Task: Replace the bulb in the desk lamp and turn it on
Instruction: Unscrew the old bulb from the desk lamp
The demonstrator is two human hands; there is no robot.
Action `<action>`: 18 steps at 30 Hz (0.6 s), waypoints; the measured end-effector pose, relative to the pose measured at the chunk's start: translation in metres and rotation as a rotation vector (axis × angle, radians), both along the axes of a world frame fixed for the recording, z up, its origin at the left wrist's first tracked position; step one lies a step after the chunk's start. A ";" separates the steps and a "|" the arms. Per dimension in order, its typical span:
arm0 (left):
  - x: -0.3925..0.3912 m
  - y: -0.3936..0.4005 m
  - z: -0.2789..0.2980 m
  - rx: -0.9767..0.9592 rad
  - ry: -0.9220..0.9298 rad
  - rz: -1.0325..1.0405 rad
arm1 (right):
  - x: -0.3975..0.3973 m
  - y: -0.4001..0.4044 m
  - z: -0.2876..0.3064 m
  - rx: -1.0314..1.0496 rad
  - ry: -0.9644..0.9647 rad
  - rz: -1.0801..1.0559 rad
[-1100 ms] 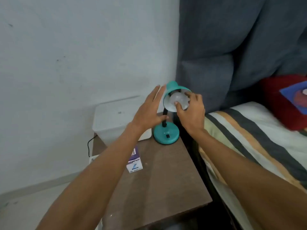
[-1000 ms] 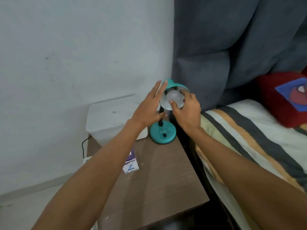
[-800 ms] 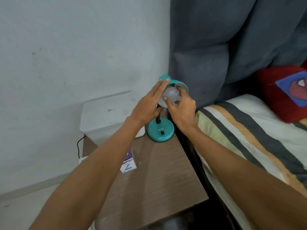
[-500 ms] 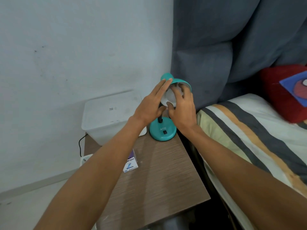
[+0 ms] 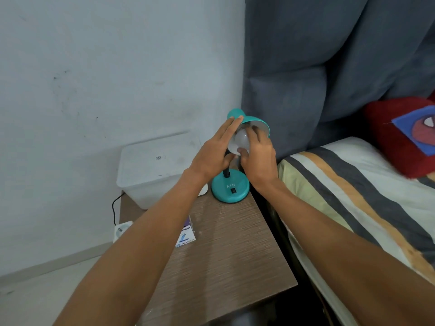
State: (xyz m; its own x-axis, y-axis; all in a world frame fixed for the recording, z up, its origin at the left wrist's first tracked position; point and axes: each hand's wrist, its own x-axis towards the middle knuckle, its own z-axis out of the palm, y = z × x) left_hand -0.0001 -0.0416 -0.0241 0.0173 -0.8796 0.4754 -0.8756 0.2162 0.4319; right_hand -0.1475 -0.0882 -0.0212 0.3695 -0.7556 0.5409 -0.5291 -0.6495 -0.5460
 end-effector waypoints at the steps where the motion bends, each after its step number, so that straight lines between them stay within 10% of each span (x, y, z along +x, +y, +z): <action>1: 0.001 0.000 0.000 0.005 0.000 0.001 | -0.001 0.001 0.000 -0.062 0.060 0.025; 18: 0.004 0.001 -0.001 0.017 0.015 -0.004 | -0.001 -0.005 0.000 -0.033 0.056 0.027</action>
